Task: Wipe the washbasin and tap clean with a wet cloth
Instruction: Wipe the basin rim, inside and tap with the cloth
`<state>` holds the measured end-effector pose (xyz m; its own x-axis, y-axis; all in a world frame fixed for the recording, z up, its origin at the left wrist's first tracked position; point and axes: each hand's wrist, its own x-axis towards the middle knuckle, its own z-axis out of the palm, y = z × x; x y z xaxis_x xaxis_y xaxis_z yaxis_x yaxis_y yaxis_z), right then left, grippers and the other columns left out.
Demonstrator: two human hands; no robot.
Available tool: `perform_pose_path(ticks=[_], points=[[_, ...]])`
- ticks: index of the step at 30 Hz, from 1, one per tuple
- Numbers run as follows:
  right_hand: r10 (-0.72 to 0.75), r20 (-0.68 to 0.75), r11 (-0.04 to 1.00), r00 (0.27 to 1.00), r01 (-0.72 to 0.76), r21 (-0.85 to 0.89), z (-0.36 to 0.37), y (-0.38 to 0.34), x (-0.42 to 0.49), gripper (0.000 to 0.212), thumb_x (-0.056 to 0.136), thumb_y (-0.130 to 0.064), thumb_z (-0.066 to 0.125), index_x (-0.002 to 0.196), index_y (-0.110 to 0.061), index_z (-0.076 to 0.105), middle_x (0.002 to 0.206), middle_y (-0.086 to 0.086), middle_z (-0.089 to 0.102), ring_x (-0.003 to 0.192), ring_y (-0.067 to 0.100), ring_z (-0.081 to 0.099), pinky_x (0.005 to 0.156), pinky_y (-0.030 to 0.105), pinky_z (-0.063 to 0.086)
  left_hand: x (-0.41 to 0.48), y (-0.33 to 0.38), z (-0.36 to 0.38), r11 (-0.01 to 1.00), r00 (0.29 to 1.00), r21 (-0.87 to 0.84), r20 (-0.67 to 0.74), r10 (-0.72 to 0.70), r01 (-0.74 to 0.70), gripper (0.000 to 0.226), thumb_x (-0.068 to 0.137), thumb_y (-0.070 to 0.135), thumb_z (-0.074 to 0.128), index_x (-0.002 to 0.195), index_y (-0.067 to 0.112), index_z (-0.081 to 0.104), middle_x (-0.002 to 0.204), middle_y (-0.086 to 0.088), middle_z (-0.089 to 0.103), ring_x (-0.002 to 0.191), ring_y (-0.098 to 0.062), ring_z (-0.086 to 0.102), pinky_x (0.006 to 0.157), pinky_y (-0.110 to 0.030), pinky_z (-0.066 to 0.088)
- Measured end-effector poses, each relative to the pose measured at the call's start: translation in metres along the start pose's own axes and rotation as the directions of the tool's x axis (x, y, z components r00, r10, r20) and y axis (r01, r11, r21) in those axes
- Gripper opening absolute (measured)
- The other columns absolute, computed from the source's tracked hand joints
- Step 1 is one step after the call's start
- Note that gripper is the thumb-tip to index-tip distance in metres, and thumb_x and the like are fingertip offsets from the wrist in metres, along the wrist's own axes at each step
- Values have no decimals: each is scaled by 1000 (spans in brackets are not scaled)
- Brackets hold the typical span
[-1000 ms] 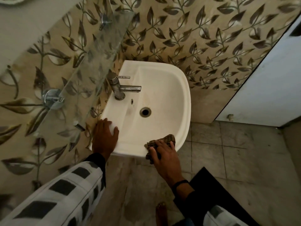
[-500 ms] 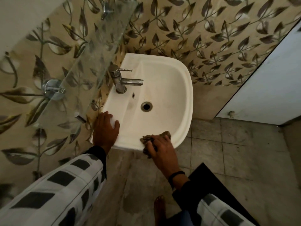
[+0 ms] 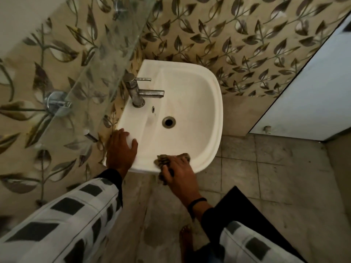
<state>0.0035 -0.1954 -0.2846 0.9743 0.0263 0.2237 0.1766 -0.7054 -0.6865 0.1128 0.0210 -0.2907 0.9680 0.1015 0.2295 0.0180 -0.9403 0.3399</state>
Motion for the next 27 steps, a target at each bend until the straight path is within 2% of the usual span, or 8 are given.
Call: perform_pose_path(ticks=[3,6,10,14,16,19,23,27], points=[[64,-35,990,997,-68,-123,-12,23,-12,23,93,-28,56,97,-12,72,117,1,71,114,15,61,114,37,35,-4,-1,2,1000,1000,7,-3,-12,12,40,92,32,61,121,6,58,132,-16,57,125,-34,49,110,-48,39],[80,-89,988,993,-91,-124,6,5,-12,16,91,-25,60,92,-12,69,106,2,72,108,19,63,112,35,34,-4,-1,2,1000,1000,14,-2,-10,10,40,92,33,60,121,6,59,133,-16,57,126,-34,48,112,-48,36],[26,-7,994,1000,-27,-108,40,-39,-3,30,91,-32,56,112,-13,66,124,4,66,124,21,56,115,38,33,-4,-2,2,1000,1000,-2,-13,-14,14,40,91,30,62,121,5,60,134,-17,57,128,-35,48,114,-45,33],[-79,104,989,991,91,-118,39,-35,-5,36,91,-31,51,122,-16,59,139,4,58,134,20,48,116,41,34,-4,-4,5,1000,1000,-3,-28,-2,2,40,91,32,61,121,6,58,134,-15,56,128,-33,48,112,-44,34],[-149,157,971,976,175,-161,26,-14,-14,33,90,-30,50,120,-20,58,142,2,55,136,18,46,115,42,36,-3,-5,5,1000,1000,3,-32,0,1,40,91,34,60,121,8,58,134,-14,56,127,-32,48,111,-44,35],[-181,142,954,973,208,-214,8,14,-30,24,88,-25,52,110,-20,61,142,1,56,135,18,47,115,43,34,-4,-6,6,1000,1000,0,-20,-21,21,41,91,36,57,122,9,58,136,-13,55,128,-32,48,112,-45,36],[-79,79,977,994,93,-194,11,3,-29,27,85,-23,55,111,-17,63,135,3,61,131,21,51,113,45,36,-4,-4,5,1000,1000,-16,-17,-22,22,40,91,34,59,122,9,58,137,-13,55,130,-32,47,113,-45,36],[-18,71,994,997,26,-110,8,-8,-23,49,81,-22,58,130,-18,58,125,3,65,122,20,55,111,46,40,-4,-5,5,999,999,-23,-13,-34,34,40,92,33,61,122,8,58,137,-13,54,129,-31,47,113,-45,36]])
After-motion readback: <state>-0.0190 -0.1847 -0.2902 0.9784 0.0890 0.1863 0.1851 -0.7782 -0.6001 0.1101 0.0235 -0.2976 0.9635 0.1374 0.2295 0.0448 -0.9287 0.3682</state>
